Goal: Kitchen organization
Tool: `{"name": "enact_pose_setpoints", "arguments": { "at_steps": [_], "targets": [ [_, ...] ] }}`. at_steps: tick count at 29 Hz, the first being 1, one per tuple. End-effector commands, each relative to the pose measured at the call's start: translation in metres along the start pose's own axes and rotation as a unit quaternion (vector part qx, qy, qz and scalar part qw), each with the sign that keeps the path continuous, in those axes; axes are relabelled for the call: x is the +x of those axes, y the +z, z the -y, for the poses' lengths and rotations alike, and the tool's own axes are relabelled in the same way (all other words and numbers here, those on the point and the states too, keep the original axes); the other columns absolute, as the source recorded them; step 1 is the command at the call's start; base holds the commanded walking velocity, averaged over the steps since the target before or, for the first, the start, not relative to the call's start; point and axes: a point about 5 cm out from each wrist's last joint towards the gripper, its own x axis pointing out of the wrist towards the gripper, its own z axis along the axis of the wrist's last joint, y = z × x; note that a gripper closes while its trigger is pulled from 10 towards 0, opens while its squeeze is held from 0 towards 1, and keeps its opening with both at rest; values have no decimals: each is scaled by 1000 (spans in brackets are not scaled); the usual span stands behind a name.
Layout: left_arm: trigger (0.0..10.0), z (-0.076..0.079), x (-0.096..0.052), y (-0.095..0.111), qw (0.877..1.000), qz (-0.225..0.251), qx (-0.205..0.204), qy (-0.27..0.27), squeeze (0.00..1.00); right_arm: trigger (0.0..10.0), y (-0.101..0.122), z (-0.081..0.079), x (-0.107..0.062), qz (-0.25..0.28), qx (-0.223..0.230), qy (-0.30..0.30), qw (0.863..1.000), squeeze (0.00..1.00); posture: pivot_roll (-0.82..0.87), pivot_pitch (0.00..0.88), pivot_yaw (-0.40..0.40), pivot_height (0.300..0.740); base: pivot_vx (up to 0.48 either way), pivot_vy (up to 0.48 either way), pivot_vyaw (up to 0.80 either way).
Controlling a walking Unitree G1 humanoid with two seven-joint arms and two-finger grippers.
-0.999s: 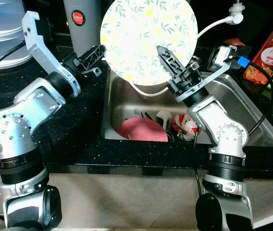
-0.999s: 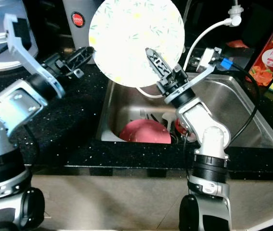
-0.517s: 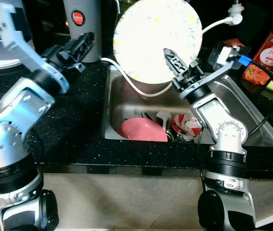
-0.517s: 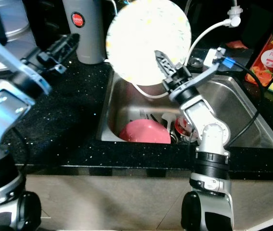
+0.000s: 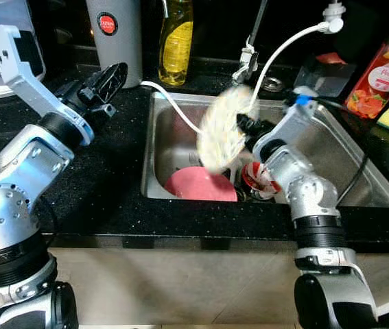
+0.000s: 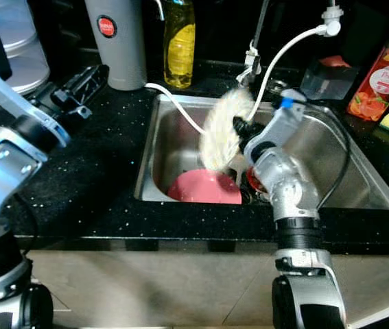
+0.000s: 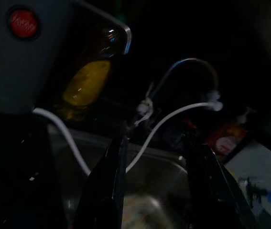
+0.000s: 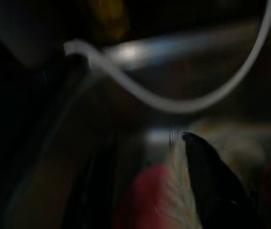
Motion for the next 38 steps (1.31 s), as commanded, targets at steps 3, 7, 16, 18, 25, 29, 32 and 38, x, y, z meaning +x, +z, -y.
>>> {"name": "enact_pose_setpoints", "arguments": {
  "at_steps": [3, 7, 16, 18, 25, 29, 32, 38],
  "targets": [
    [10000, -1, 5, -1, 1000, -3, 1, 8, 0, 10000, -16, 7, -4, -37, -5, -19, 999, 1000, 275, 29, -72, 740, 0, 0, 0],
    [10000, -1, 10, -9, 1000, -14, -10, 7, 0, 10000, 13, 4, -11, 61, 30, 5, 998, 733, 257, 31, -56, 740, 0, 0, 0],
    [10000, -2, 15, -12, 999, -27, 31, 27, 0, 10000, 47, -27, -25, 189, 16, 45, 981, 0, 223, 30, -24, 740, 0, 0, 0],
    [10000, 1, 17, -18, 993, -44, 102, 37, 0, 10000, 45, -50, -31, 204, -18, 56, 977, 0, 206, 32, 3, 740, 0, 0, 0],
    [10000, -5, 28, -23, 959, -61, 249, 116, 0, 10000, 30, -55, -33, 196, -27, 30, 980, 0, 205, 39, 4, 740, 0, 0, 0],
    [10000, -14, 27, -28, 949, -72, 266, 153, 0, 10000, 28, -51, -33, 196, -34, 15, 980, 0, 207, 35, -1, 740, 0, 0, 0],
    [10000, -14, 27, -30, 941, -73, 296, 149, 0, 10000, 33, -46, -32, 203, -53, -9, 978, 0, 206, 28, -5, 740, 0, 0, 0],
    [10000, -12, 27, -35, 942, -74, 300, 130, 0, 10000, 39, -34, -30, 207, -96, -44, 973, 0, 210, 8, -2, 740, 0, 0, 0]
  ]
}}
